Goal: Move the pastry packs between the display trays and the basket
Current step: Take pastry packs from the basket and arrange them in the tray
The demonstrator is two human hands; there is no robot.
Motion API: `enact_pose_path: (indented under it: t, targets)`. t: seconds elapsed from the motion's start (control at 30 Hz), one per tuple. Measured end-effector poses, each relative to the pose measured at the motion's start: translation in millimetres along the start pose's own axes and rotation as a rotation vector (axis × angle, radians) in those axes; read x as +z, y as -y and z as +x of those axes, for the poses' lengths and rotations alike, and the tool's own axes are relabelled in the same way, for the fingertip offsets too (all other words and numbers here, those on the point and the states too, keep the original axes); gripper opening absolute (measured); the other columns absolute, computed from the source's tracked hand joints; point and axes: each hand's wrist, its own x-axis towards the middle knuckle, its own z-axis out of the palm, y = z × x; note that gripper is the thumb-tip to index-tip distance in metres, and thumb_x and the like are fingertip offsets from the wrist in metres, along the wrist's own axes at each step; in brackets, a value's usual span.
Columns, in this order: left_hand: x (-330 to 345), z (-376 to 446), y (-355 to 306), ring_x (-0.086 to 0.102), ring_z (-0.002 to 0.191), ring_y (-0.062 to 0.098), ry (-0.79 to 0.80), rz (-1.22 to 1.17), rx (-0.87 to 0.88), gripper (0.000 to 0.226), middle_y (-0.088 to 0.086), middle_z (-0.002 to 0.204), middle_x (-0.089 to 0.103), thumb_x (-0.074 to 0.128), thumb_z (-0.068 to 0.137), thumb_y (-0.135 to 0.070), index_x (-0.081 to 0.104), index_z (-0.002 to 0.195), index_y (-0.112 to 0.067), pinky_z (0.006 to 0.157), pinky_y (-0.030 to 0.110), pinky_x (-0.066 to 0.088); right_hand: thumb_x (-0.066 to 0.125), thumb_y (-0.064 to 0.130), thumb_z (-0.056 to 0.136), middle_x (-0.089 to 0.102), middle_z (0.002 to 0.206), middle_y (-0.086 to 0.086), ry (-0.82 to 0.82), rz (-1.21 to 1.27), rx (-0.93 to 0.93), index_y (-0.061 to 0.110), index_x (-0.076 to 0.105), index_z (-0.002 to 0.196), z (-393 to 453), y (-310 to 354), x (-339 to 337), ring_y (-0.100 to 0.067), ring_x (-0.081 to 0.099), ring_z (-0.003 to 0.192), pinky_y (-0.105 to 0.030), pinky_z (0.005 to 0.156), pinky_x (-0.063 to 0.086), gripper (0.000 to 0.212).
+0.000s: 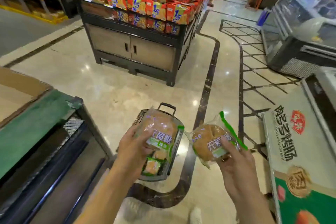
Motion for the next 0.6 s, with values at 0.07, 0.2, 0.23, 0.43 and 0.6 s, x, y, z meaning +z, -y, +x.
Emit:
enact_pose_path:
  t: [0.07, 0.2, 0.23, 0.43, 0.6]
  targets:
    - [40, 13, 40, 0.070, 0.066, 0.020, -0.040, 0.032, -0.034, 0.024, 0.018, 0.096, 0.072, 0.068, 0.089, -0.003, 0.062, 0.112, -0.007, 0.053, 0.029, 0.057, 0.069, 0.006, 0.082, 0.075, 0.109, -0.016, -0.024, -0.051, 0.024, 0.002, 0.069, 0.115, 30, 15, -40, -0.023, 0.073, 0.092, -0.034, 0.067, 0.062, 0.033]
    - [108, 26, 111, 0.072, 0.069, 0.021, -0.139, -0.001, -0.102, 0.023, 0.016, 0.092, 0.075, 0.068, 0.088, 0.000, 0.061, 0.108, -0.007, 0.053, 0.030, 0.057, 0.075, 0.015, 0.077, 0.074, 0.110, -0.019, -0.071, -0.163, 0.123, -0.001, 0.069, 0.117, 88, 50, -102, -0.033, 0.071, 0.105, -0.042, 0.084, 0.058, 0.043]
    - [120, 26, 124, 0.072, 0.073, 0.024, -0.166, -0.002, -0.114, 0.025, 0.016, 0.096, 0.075, 0.069, 0.087, -0.001, 0.061, 0.110, -0.006, 0.056, 0.033, 0.058, 0.074, 0.014, 0.080, 0.074, 0.109, -0.019, -0.079, -0.186, 0.148, -0.001, 0.069, 0.115, 101, 56, -111, -0.035, 0.070, 0.107, -0.045, 0.087, 0.057, 0.039]
    - [154, 63, 150, 0.070, 0.068, 0.024, -0.398, -0.026, -0.073, 0.035, 0.020, 0.098, 0.073, 0.073, 0.084, -0.007, 0.064, 0.118, -0.003, 0.049, 0.028, 0.052, 0.070, 0.006, 0.087, 0.074, 0.107, -0.021, 0.095, -0.283, 0.264, 0.001, 0.071, 0.112, 189, 63, -107, -0.030, 0.070, 0.095, -0.042, 0.079, 0.058, 0.026]
    - [153, 122, 140, 0.069, 0.072, 0.026, -0.617, -0.199, 0.023, 0.017, 0.012, 0.092, 0.074, 0.068, 0.089, -0.001, 0.062, 0.101, -0.011, 0.048, 0.025, 0.054, 0.074, 0.009, 0.082, 0.073, 0.097, -0.018, 0.333, -0.461, 0.332, 0.000, 0.069, 0.109, 272, 41, -48, -0.029, 0.071, 0.088, -0.035, 0.070, 0.059, 0.030]
